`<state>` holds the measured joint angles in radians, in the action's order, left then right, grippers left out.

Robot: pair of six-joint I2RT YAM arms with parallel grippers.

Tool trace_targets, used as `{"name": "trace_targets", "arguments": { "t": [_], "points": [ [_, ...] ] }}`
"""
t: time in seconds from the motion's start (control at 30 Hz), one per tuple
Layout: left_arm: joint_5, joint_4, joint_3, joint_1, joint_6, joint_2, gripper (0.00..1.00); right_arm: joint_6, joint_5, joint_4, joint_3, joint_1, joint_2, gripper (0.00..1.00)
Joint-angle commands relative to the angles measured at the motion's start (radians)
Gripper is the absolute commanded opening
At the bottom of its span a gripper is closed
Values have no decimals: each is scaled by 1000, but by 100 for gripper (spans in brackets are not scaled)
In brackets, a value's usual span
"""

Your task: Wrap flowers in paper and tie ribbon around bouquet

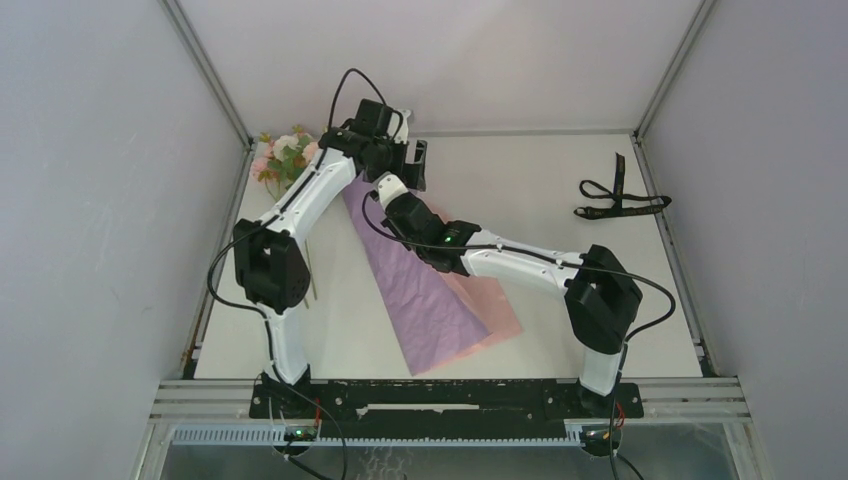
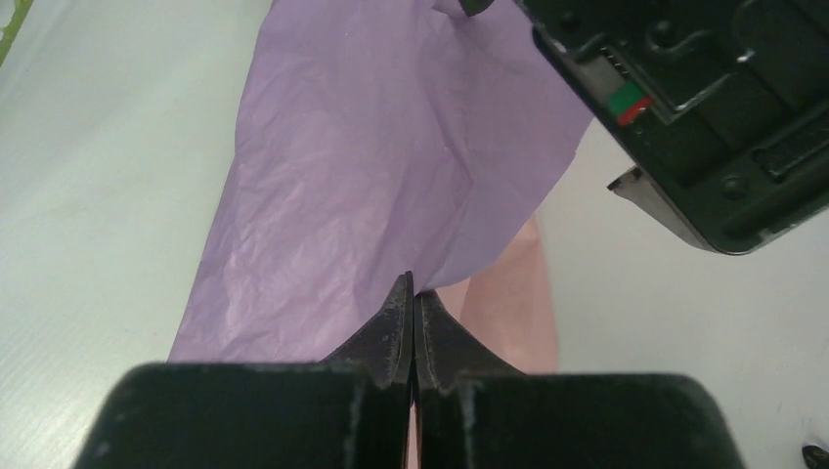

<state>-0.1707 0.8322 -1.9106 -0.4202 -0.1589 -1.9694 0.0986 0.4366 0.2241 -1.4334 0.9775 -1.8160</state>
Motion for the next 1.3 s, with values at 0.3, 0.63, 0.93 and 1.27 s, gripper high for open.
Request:
{"name": "trace_targets", "arguments": {
  "t": [0.3, 0.63, 0.93, 1.27],
  "points": [
    [14, 51, 94, -31, 20, 35, 63, -22, 1, -49, -15, 1, 35, 0],
    [-48, 91, 94, -31, 61, 65, 3, -28, -1, -35, -13, 1, 50, 0],
    [-18, 53, 101, -27, 128, 96, 0, -8, -346, 80, 10, -46, 235, 68],
    [-77, 51, 138, -25, 225, 159, 0, -189, -933, 126, 183, -551, 328, 76]
  ]
}}
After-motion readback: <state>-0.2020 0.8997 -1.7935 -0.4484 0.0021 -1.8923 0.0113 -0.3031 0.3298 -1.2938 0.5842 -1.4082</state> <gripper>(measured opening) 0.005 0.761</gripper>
